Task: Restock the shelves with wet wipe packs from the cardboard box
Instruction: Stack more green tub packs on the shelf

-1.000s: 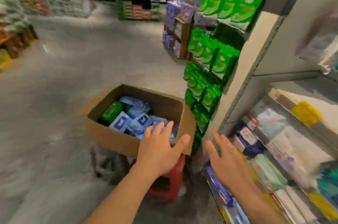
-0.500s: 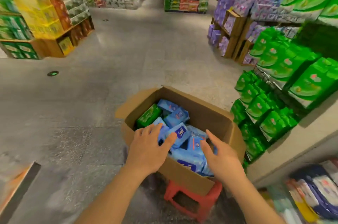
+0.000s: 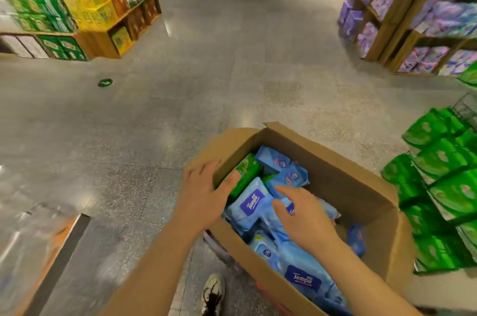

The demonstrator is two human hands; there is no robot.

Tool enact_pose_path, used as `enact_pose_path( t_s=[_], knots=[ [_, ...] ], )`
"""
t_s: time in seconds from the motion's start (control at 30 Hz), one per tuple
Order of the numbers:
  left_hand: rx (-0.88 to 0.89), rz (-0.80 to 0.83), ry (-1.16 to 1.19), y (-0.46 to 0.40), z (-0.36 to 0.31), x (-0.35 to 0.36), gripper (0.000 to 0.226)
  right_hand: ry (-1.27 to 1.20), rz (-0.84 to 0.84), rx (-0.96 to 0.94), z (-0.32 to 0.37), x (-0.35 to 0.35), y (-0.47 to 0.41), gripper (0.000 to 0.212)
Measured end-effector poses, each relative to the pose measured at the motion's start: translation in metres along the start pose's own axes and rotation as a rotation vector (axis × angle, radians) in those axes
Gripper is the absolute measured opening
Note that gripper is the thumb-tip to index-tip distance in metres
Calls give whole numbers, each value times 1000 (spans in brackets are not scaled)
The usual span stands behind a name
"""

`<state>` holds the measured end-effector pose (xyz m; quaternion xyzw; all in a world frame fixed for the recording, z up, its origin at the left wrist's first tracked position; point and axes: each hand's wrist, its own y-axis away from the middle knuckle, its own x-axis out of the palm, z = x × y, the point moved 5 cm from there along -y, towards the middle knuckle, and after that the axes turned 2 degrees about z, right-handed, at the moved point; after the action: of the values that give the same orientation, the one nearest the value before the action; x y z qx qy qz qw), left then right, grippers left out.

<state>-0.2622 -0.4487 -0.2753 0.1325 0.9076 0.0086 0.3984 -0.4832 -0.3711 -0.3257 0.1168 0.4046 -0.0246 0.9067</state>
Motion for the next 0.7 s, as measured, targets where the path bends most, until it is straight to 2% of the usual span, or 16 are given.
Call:
enact_pose_path(
  t_s=[0.13, 0.33, 0.47, 0.57, 0.63, 0.7],
  knots=[
    [11, 48, 24, -61, 35, 5, 90, 151, 42, -6, -6, 43, -50, 43],
    [33, 102, 29, -137, 81, 19, 81, 276, 70, -43, -9, 123, -124, 57],
    [35, 141, 49, -165, 109, 35, 75, 369, 157, -60, -15, 182, -174, 53],
    [36, 155, 62, -177, 126, 43, 72, 404, 239, -73, -23, 216, -197, 61],
    [32, 160, 75, -181, 132, 46, 72, 386, 227, -80, -28, 227, -206, 61],
    [46, 154, 76, -184, 135, 47, 72, 396, 142, -106, -28, 227, -212, 55]
  ],
)
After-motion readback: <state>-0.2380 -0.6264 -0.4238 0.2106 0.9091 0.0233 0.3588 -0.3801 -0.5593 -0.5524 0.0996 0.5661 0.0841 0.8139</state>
